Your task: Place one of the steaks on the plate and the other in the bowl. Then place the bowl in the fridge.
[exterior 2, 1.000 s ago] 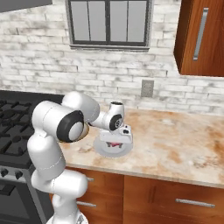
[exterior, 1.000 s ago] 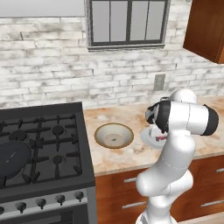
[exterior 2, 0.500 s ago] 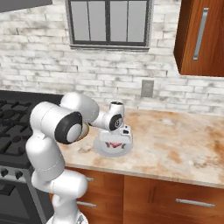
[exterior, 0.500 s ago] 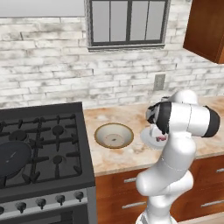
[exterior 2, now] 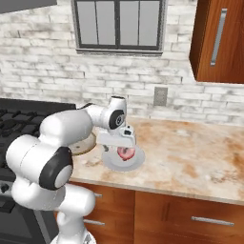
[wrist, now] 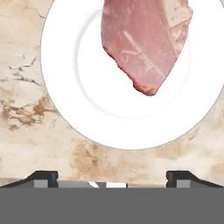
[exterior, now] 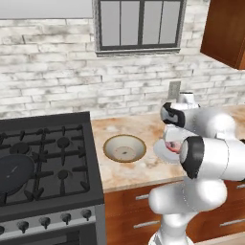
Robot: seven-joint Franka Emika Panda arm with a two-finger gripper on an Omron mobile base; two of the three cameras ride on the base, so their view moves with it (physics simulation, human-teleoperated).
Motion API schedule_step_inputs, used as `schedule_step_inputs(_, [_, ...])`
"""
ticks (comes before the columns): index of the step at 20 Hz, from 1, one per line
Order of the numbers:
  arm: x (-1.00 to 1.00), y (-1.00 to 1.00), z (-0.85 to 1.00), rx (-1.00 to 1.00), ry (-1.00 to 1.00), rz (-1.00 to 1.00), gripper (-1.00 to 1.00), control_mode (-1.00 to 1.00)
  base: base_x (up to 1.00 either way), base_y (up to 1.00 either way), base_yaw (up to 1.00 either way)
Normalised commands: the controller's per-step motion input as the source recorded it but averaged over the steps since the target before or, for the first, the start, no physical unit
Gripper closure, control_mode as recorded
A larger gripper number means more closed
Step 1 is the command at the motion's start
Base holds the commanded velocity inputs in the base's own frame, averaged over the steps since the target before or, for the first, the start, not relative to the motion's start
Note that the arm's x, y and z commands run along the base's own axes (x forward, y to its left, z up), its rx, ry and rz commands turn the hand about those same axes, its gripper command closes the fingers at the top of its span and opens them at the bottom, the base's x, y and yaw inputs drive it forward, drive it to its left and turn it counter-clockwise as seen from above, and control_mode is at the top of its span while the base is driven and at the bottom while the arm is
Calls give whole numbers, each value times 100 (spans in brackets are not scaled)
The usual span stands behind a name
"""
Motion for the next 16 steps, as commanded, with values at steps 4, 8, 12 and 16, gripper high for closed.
schedule_step_inputs(4, [-70, 99, 43, 5, 0, -19, -100, -100, 0, 0, 0])
schedule_step_inputs(8, [-99, 75, 42, 5, -6, -7, -100, -100, 0, 0, 0])
schedule_step_inputs(12, [-100, 66, 15, -10, -6, 0, -100, -100, 0, 0, 0])
schedule_step_inputs(16, [-97, 8, 9, -12, -12, 0, -100, -100, 0, 0, 0])
